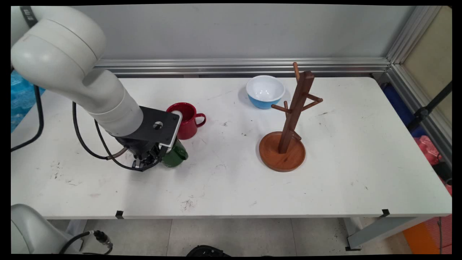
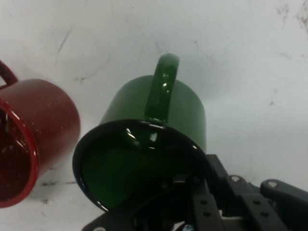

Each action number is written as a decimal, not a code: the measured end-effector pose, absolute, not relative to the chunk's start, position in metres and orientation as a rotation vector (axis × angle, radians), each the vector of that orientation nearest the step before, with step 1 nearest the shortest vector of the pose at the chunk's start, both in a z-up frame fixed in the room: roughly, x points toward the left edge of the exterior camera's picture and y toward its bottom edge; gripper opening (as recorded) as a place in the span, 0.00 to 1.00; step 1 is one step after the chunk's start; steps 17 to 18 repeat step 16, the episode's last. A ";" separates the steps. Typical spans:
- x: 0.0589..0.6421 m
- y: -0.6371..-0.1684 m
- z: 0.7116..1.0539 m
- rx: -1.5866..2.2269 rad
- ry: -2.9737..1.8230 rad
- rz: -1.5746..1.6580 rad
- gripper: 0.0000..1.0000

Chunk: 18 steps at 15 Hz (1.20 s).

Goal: Place the picked object on the table

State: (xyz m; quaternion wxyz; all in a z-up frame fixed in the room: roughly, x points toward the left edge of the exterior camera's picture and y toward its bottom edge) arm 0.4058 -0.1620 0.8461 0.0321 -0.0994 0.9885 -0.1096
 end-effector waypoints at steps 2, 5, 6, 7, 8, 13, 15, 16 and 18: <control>0.406 -0.163 0.843 -0.271 3.033 -0.345 0.00; 0.407 -0.163 0.840 -0.244 3.023 -0.353 0.00; 0.407 -0.163 0.839 -0.240 3.021 -0.354 0.00; 0.408 -0.163 0.838 -0.235 3.019 -0.355 1.00; 0.408 -0.163 0.838 -0.232 3.018 -0.356 1.00; 0.410 -0.163 0.836 -0.218 3.013 -0.358 1.00; 0.410 -0.163 0.835 -0.216 3.016 -0.358 1.00; 0.411 -0.162 0.835 -0.216 3.018 -0.358 1.00; 0.411 -0.162 0.835 -0.216 3.018 -0.358 1.00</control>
